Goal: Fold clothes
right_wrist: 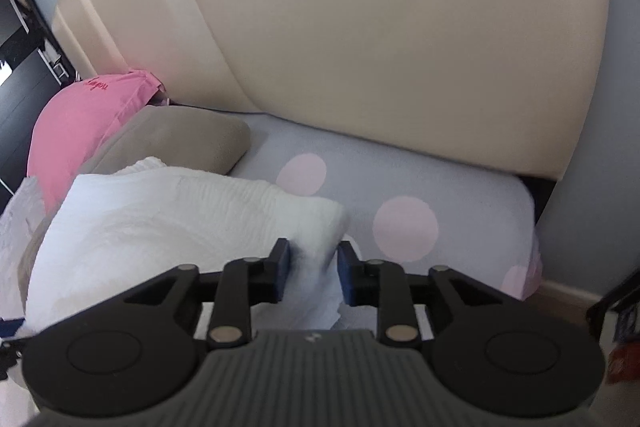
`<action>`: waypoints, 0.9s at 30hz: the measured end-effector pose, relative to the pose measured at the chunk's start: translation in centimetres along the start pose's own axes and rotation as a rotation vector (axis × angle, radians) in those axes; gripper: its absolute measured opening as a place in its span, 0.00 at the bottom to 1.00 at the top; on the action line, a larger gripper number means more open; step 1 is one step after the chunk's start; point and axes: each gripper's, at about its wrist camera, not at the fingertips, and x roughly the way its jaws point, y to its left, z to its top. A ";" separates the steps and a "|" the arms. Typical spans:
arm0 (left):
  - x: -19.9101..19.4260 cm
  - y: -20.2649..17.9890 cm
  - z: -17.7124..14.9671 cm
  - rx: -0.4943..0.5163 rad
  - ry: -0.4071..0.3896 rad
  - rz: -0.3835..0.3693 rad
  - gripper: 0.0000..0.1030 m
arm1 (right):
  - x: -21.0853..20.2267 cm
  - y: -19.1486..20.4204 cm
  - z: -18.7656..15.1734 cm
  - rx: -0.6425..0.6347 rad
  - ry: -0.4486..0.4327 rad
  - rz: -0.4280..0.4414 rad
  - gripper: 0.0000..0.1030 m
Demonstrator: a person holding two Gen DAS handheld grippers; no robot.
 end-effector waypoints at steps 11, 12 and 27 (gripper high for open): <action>-4.5 -3.1 -2.0 -0.003 0.009 0.027 0.48 | -8.8 7.9 -6.1 -0.383 -0.058 0.218 0.44; -4.8 -3.4 -2.2 -0.006 0.013 0.031 0.48 | -8.1 8.5 -6.9 -0.405 -0.041 0.209 0.43; -9.8 -5.3 -4.7 -0.055 -0.033 0.126 0.58 | -8.9 9.8 -7.4 -0.309 0.021 0.113 0.46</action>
